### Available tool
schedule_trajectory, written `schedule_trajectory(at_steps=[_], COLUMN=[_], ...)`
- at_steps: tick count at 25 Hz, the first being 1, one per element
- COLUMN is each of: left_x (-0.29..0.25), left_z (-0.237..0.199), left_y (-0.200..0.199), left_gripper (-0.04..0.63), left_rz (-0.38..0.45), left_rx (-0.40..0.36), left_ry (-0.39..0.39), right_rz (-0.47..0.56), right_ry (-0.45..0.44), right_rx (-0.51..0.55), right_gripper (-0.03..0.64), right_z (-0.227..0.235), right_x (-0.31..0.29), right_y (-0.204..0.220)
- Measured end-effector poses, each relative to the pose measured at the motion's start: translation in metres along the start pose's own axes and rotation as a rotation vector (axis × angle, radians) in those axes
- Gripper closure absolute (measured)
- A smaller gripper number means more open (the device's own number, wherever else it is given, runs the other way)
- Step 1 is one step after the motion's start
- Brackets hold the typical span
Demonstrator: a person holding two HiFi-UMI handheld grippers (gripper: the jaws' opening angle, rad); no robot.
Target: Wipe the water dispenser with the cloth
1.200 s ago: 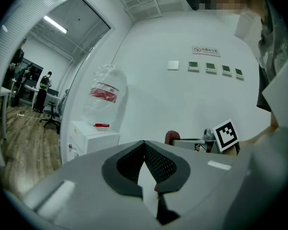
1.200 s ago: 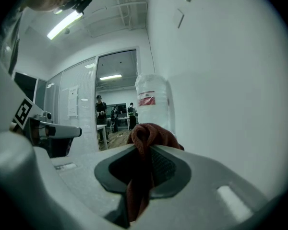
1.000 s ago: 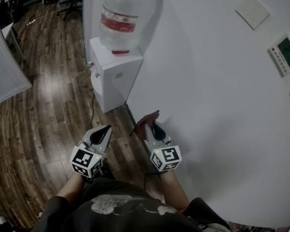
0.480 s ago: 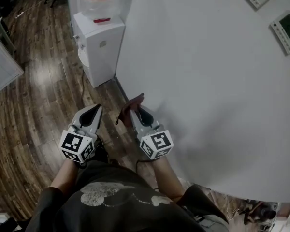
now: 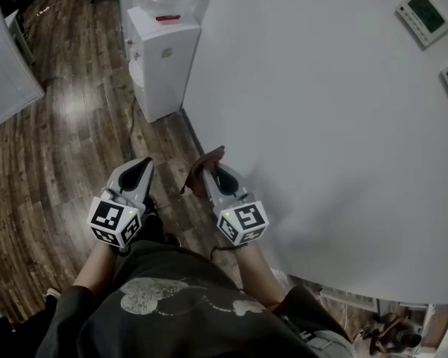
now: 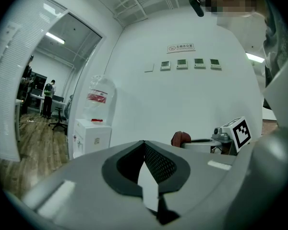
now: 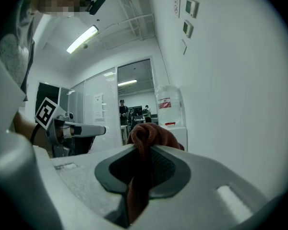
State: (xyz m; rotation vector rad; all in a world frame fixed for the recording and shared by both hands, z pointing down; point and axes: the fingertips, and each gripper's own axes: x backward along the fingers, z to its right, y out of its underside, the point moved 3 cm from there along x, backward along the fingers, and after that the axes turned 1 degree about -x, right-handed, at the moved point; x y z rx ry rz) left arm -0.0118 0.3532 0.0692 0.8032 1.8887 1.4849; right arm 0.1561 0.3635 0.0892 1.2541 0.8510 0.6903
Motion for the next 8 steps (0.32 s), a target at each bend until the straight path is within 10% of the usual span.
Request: schedule_trajectory(at_steps=[8], left_x=[0.013], left_z=[0.013], left_y=[0.006], left_gripper=[0.575], left_rz=[-0.005], left_rx=[0.004], left_ry=[-0.03], right_rz=[-0.013], right_ry=[-0.041], right_rx=[-0.005], right_gripper=[0.575], right_z=[-0.008], right_x=[0.004], right_y=[0.009])
